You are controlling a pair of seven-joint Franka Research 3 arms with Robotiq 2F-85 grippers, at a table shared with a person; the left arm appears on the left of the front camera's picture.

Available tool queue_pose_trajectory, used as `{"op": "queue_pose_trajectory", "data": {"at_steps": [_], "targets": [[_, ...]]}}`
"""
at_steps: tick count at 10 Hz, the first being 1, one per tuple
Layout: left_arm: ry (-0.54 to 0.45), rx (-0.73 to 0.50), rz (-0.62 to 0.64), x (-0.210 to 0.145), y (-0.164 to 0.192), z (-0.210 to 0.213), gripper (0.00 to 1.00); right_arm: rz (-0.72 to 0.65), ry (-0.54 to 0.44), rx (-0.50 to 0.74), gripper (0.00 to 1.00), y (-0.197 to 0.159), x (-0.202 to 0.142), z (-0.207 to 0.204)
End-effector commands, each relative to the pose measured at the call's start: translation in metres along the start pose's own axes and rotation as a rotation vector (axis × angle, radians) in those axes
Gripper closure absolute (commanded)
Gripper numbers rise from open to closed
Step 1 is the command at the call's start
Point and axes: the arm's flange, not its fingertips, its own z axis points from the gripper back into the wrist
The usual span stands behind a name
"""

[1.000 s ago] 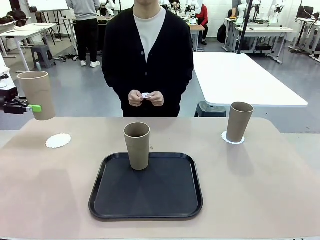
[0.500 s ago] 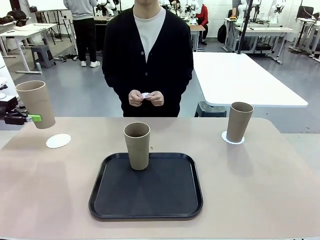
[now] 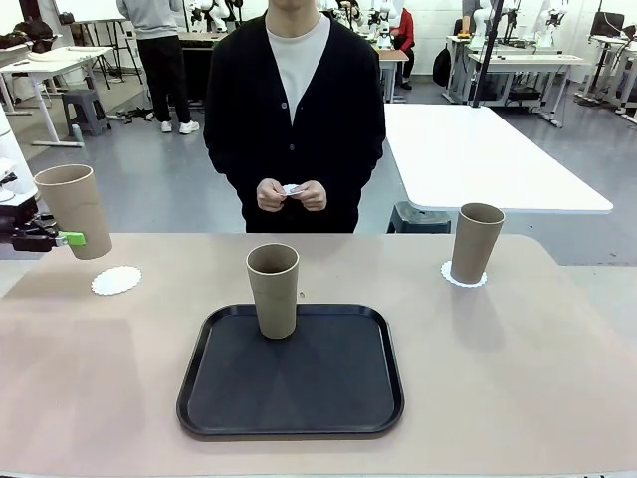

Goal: Place coasters on the table and set cups on them.
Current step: Take one Reusable plastic cup from the Flat Tray and place it on a coaster set by the human.

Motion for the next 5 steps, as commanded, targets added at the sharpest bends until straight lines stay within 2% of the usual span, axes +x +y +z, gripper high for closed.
{"op": "queue_pose_trajectory", "data": {"at_steps": [1,2,5], "targets": [[0.006,-0.012,-0.005,0.003,0.000,0.001,0.17,0.008,-0.001,0.004,0.00,0.000,0.000,0.000],[0.000,0.000,0.000,0.000,0.000,0.000,0.17,0.008,-0.001,0.004,0.00,0.000,0.000,0.000],[-0.057,-0.004,-0.019,-0.023,0.031,-0.007,0.17,0.008,-0.001,0.004,0.00,0.000,0.000,0.000]]}}
